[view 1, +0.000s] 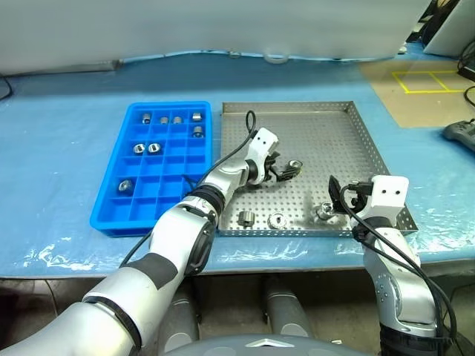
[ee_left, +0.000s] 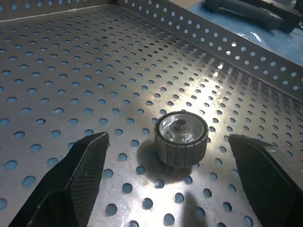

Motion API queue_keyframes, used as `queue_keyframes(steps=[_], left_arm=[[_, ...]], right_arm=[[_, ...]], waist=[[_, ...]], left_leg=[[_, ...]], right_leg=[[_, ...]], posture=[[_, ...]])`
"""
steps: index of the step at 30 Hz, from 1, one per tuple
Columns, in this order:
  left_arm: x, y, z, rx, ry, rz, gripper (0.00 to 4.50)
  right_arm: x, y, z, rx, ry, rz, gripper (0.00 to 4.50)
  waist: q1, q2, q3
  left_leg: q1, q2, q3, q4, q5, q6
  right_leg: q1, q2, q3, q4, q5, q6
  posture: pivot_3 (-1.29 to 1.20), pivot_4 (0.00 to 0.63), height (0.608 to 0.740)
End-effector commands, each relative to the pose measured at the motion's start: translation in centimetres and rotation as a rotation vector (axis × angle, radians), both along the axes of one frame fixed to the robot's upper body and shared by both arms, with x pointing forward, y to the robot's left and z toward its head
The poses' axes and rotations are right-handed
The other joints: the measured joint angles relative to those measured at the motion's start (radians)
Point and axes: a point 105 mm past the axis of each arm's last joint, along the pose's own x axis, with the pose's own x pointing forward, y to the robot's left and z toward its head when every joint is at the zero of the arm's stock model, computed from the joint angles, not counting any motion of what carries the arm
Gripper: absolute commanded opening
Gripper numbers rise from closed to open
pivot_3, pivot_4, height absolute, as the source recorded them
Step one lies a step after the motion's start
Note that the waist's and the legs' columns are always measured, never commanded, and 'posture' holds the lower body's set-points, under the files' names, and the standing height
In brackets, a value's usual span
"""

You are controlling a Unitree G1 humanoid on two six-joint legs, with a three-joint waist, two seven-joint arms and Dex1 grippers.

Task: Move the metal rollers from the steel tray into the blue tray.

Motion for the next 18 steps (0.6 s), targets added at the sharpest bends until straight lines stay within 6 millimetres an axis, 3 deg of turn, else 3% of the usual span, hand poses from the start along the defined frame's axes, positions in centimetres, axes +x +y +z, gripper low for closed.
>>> queue_keyframes(steps=[1,9,12,18], left_arm=[[-5.7,-9.4,2.9,-0.068,-0.060,-0.226,4.40],[-4.5,-9.3,2.4,0.064,-0.148,-0.079,4.40],[-4.1,-9.3,2.7,0.068,-0.158,-0.035,3.86],[-2.8,-8.3,3.4,0.010,-0.084,0.027,1.92]], right_arm=[[-0.8,-0.4,1.6,-0.020,-0.060,-0.036,4.50],[-1.6,-0.5,1.7,-0.013,-0.067,-0.068,4.50],[-1.6,-0.6,1.7,-0.017,-0.069,-0.075,4.50],[-1.6,-1.0,1.7,-0.020,-0.071,-0.085,4.50]], waist=[[-0.014,0.000,0.000],[-0.093,0.000,0.000],[-0.127,0.000,0.000],[-0.180,0.000,0.000]], left_leg=[[0.000,0.000,0.000,0.000,0.000,0.000],[-0.003,-0.001,-0.001,0.003,-0.002,0.003],[-0.008,-0.002,-0.003,0.006,-0.003,0.004],[-0.012,-0.008,-0.006,0.011,-0.006,0.010]], right_leg=[[0.000,0.000,0.000,0.000,0.000,0.000],[0.000,0.000,-0.001,-0.001,-0.001,0.001],[-0.002,-0.002,-0.003,-0.001,-0.001,0.001],[-0.001,-0.010,-0.007,-0.001,-0.001,0.002]], posture=[[-0.69,0.150,0.740],[-0.73,0.150,0.740],[-0.74,0.150,0.740],[-0.70,0.150,0.740]])
